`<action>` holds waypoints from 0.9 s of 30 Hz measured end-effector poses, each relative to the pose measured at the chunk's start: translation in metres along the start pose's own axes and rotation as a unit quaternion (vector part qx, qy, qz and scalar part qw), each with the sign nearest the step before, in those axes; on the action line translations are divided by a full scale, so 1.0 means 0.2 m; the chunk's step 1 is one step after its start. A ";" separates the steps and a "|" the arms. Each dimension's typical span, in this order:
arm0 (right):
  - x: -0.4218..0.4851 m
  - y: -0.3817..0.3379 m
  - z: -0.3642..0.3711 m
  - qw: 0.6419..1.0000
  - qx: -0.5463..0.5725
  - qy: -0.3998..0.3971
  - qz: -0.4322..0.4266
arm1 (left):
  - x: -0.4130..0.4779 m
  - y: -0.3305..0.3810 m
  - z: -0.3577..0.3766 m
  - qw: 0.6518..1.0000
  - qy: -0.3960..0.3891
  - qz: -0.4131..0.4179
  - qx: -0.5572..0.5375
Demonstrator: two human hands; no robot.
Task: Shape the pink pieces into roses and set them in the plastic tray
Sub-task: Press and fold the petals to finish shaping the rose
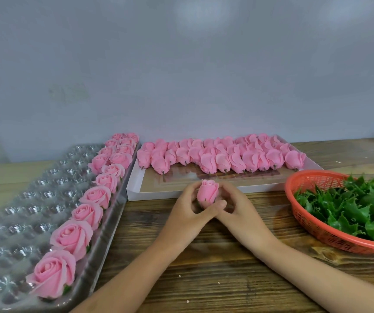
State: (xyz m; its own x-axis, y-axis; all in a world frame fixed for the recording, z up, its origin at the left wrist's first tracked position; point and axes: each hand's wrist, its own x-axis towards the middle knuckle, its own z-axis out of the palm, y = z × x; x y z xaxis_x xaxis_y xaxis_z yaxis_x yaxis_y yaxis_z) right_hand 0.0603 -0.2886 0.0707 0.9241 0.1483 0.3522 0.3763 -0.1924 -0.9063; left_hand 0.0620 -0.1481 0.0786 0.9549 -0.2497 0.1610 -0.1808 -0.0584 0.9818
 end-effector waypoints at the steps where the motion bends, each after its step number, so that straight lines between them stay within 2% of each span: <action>1: 0.00 0.01 0.00 1.000 0.020 0.005 0.010 | 0.00 0.00 -0.02 1.000 -0.024 -0.006 -0.009; 4: 0.01 0.01 -0.01 0.996 0.081 0.024 0.038 | 0.01 0.00 -0.06 0.997 -0.068 -0.020 -0.013; 8: 0.01 0.00 -0.02 0.993 0.107 0.030 0.040 | 0.01 -0.01 -0.06 0.996 -0.081 -0.019 0.018; 15: -0.01 -0.02 0.00 0.998 -0.054 -0.022 -0.027 | 0.02 -0.02 -0.03 0.991 0.009 0.006 0.136; 23: -0.03 -0.03 0.01 0.994 -0.079 -0.002 -0.077 | 0.02 -0.05 -0.02 0.979 0.071 0.033 0.188; 27: -0.03 -0.03 0.01 0.993 -0.083 0.002 -0.085 | 0.02 -0.06 -0.01 0.970 0.067 0.040 0.229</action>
State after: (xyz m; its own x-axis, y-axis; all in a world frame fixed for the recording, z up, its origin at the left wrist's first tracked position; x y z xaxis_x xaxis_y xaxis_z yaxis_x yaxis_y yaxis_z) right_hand 0.0528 -0.2869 0.0740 0.8467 0.1884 0.4976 0.5319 -0.3226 -0.7830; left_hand 0.0678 -0.1470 0.0684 0.9497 -0.1459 0.2771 -0.3129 -0.4754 0.8222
